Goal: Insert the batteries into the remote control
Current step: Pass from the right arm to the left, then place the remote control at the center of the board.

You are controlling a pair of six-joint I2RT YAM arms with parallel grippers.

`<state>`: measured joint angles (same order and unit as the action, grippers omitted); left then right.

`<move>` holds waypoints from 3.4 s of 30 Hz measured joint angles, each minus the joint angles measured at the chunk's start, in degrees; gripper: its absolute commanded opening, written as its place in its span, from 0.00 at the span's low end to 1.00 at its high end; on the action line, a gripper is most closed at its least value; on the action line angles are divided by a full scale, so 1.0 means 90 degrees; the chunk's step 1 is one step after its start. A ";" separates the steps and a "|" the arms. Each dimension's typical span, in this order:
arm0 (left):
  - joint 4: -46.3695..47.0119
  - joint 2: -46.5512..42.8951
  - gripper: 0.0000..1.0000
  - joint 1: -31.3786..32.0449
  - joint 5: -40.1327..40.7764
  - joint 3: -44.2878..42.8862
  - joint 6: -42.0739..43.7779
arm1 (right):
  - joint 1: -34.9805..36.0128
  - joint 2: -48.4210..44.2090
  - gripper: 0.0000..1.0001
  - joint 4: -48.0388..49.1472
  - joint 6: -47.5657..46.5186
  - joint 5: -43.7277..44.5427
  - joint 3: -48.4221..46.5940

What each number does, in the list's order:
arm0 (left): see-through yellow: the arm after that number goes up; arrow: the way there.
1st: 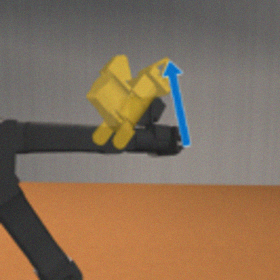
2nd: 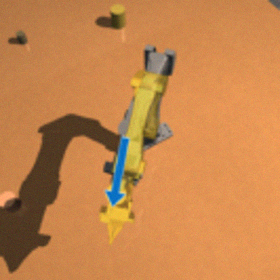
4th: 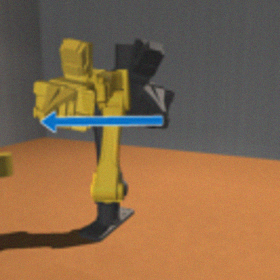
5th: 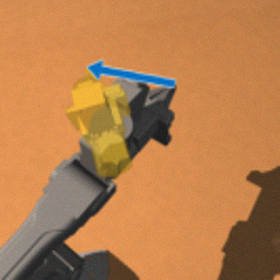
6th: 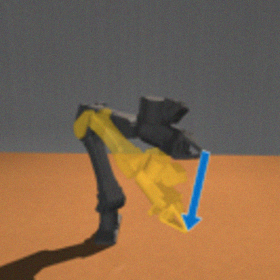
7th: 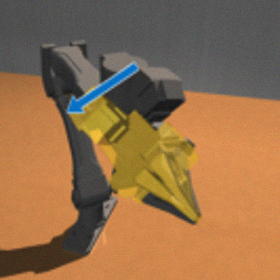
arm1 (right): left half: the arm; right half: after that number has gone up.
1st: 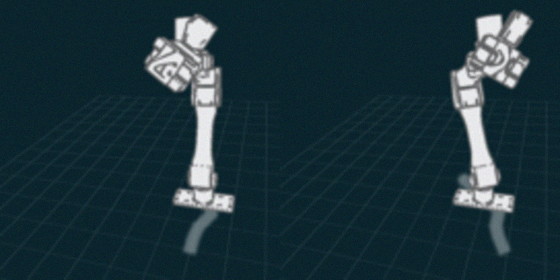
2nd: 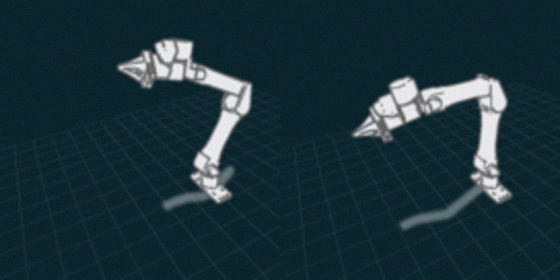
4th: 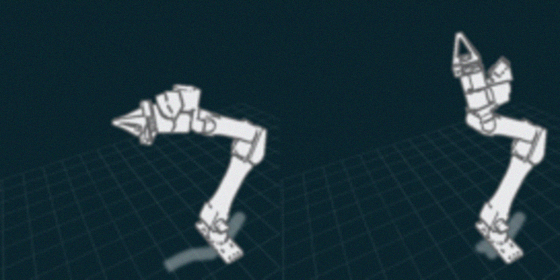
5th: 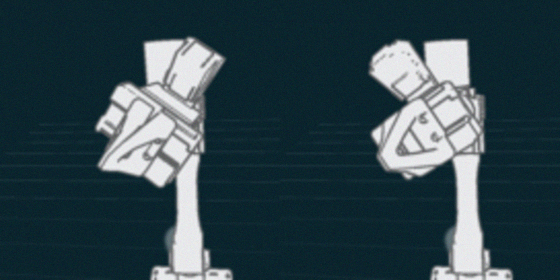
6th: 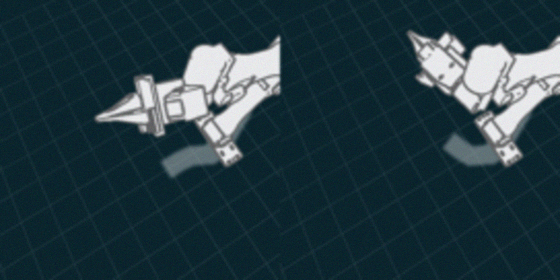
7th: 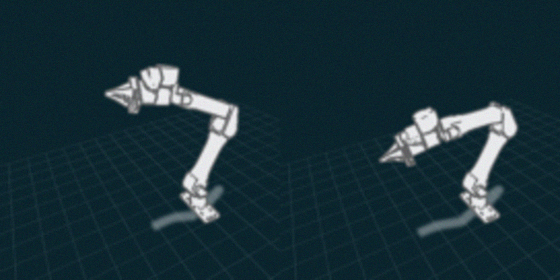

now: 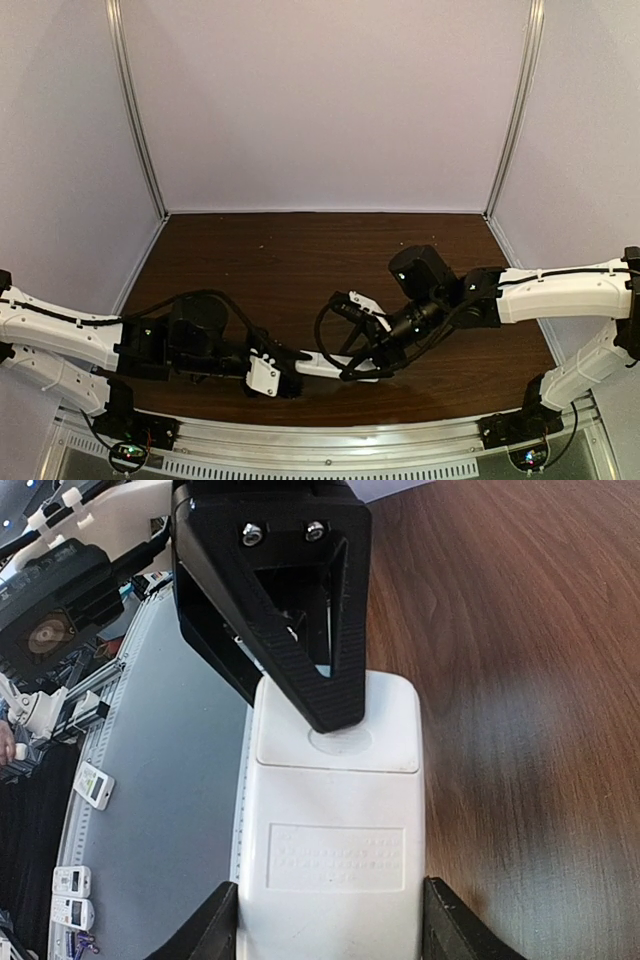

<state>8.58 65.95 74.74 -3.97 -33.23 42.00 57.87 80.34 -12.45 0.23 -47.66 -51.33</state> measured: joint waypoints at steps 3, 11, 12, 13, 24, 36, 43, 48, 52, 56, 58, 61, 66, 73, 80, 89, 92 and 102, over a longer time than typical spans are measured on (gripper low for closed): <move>0.0068 0.0005 0.15 0.0002 0.0002 0.0000 0.0029 | 0.0000 0.0000 0.25 0.0027 0.0019 -0.0012 0.0000; 0.0143 0.0029 0.00 0.0039 -0.0010 0.0002 0.0056 | 0.0000 -0.0005 0.84 -0.0051 0.0141 -0.0041 0.0000; 0.0175 0.0053 0.00 0.0041 -0.0019 0.0002 -0.0056 | -0.0002 -0.0007 0.96 0.0012 0.0138 0.0070 0.0000; 0.0194 0.0080 0.00 0.0041 -0.0032 0.0002 -0.0163 | -0.0022 -0.0024 0.99 0.0078 0.0092 0.0180 0.0000; 0.0495 0.0476 0.00 -0.0087 0.0061 0.0027 -0.1965 | -0.0699 -0.1588 1.00 0.0753 0.0355 0.2096 0.0172; 0.0804 0.0862 0.00 -0.1394 -0.0097 0.0010 -0.4731 | -0.0984 -0.2659 1.00 0.0923 0.0498 0.3568 0.0702; 0.0901 0.1734 0.00 -0.2157 -0.1010 -0.0121 -0.6091 | -0.1047 -0.2824 1.00 0.0838 0.0656 0.3854 0.0996; 0.1107 0.2572 0.00 -0.2426 -0.1637 -0.0257 -0.6853 | -0.1081 -0.2861 1.00 0.0840 0.0806 0.3932 0.1144; 0.1273 0.2900 0.00 -0.2589 -0.1948 -0.0262 -0.7295 | -0.1090 -0.2861 1.00 0.0835 0.0901 0.3983 0.1290; 0.1630 0.3045 0.00 -0.2917 -0.2234 -0.0236 -0.7715 | -0.1127 -0.2849 1.00 0.0835 0.0988 0.4034 0.1316; 0.1744 0.3106 0.00 -0.3043 -0.2312 -0.0236 -0.7864 | -0.1146 -0.2846 1.00 0.0835 0.1022 0.4092 0.1321; 0.1909 0.3330 0.00 -0.3167 -0.2511 -0.0238 -0.8075 | -0.1178 -0.2846 1.00 0.0838 0.1047 0.4153 0.1341; 0.2429 0.3759 0.00 -0.3334 -0.2917 -0.0265 -0.8454 | -0.1190 -0.2846 1.00 0.0843 0.1076 0.4163 0.1426; 0.2795 0.4146 0.04 -0.3388 -0.3087 -0.0423 -0.8796 | -0.1197 -0.2691 1.00 0.0843 0.1095 0.4153 0.1460; 0.3257 0.4476 0.09 -0.3500 -0.3211 -0.0430 -0.9041 | -0.1197 -0.2616 1.00 0.0852 0.1095 0.4124 0.1460; 0.3738 0.4845 0.12 -0.3517 -0.3274 -0.0447 -0.9131 | -0.1219 -0.1962 1.00 0.1120 0.1127 0.4034 0.1506; 0.3835 0.4915 0.20 -0.3526 -0.3293 -0.0452 -0.9177 | -0.1222 -0.1399 1.00 0.1219 0.1129 0.3980 0.1508; 0.3662 0.5000 0.38 -0.3718 -0.3053 -0.0437 -0.9318 | -0.1222 -0.0923 1.00 0.1246 0.1115 0.3818 0.1481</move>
<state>41.54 110.96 41.28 -31.44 -37.17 -41.87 46.87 72.03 -1.23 10.26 -13.30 -38.00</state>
